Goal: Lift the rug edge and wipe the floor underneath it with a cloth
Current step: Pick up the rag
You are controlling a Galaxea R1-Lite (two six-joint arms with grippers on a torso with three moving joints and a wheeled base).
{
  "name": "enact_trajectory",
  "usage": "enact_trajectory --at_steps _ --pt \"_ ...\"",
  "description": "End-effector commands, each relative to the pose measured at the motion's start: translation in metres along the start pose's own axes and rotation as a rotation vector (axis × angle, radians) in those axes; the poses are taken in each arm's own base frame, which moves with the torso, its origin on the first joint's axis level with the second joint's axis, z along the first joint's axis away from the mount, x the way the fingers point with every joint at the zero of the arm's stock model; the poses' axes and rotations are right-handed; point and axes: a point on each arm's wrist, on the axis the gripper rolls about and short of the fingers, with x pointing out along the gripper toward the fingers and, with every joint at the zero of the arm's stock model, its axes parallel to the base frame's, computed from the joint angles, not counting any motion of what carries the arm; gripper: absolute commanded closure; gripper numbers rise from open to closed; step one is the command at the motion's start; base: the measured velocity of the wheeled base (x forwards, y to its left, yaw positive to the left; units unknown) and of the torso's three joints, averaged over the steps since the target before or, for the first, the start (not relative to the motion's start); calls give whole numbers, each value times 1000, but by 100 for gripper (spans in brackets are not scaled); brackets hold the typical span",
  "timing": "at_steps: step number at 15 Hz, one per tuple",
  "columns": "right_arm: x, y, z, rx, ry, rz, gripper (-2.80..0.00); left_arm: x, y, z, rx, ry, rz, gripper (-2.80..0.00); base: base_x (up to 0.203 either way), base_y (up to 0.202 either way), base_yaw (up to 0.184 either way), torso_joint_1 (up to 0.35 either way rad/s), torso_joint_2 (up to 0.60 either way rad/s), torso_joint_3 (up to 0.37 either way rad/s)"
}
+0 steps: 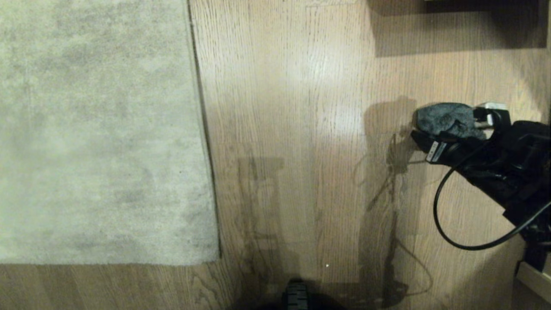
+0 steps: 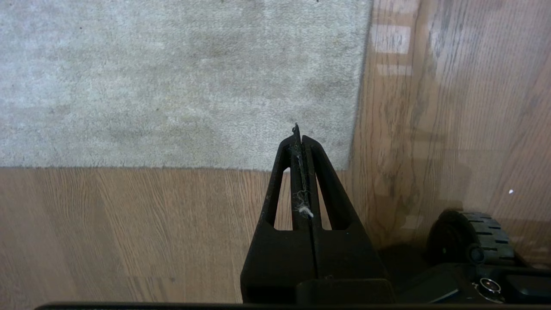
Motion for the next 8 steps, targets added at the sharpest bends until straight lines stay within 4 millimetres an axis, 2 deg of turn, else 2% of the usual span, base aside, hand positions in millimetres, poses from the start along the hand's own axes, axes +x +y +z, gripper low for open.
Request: enact_trajectory --at_steps 1,4,8 --pt "-6 -21 31 -39 -81 -72 -280 0 0 0 -1 0 1 0 0 0 0 0 0 0" --pt "-4 -39 40 -80 -102 -133 -280 0 0 0 0 0 -1 0 0 0 0 0 0 0" --pt "-4 -43 35 -77 -83 -145 -280 0 0 0 0 0 -1 0 0 0 0 0 0 0"
